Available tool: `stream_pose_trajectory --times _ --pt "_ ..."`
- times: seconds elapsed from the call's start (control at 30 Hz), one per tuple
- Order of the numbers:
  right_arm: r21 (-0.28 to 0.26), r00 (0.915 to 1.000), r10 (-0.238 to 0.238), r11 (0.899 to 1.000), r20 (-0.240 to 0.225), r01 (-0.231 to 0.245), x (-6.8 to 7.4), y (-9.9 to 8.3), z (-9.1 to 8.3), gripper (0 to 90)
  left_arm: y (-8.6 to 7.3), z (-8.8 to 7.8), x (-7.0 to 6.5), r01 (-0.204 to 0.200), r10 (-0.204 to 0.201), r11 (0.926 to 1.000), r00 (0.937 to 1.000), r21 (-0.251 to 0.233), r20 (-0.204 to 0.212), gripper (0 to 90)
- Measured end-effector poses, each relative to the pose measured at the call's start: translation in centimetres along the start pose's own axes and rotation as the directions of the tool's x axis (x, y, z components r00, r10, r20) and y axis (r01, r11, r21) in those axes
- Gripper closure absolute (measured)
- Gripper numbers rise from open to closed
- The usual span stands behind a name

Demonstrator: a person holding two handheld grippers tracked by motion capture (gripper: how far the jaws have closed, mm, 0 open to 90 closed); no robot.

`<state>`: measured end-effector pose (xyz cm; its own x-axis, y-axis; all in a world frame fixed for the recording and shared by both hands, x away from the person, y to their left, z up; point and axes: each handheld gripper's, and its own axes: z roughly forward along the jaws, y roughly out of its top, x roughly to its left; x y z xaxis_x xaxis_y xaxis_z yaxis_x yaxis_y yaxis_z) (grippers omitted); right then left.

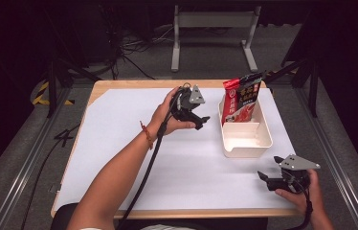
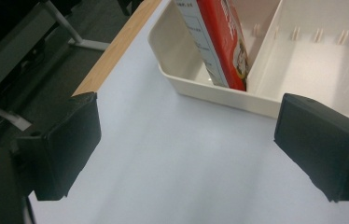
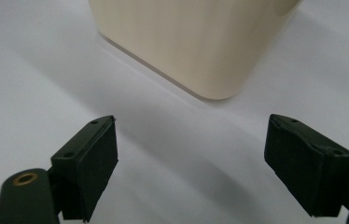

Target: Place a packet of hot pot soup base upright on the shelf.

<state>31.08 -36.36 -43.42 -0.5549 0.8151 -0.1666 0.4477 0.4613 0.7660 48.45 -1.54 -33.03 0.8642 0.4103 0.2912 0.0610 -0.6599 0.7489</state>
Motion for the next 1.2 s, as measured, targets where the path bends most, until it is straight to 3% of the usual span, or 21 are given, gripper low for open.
stream_pose_trajectory --times 0.33,1.2 --pt "0.001 1.0000 -0.002 1.000 0.001 0.002 0.1 0.1 0.0 16.9 -2.7 -1.5 -0.1 0.004 -0.004 0.9999 1.0000 0.012 -0.002 7.1" --pt "0.012 0.9999 -0.015 1.000 0.001 0.014 0.4 0.1 0.2 16.8 -9.4 -5.3 -0.1 0.026 -0.022 0.9979 0.9973 0.060 -0.070 8.1"
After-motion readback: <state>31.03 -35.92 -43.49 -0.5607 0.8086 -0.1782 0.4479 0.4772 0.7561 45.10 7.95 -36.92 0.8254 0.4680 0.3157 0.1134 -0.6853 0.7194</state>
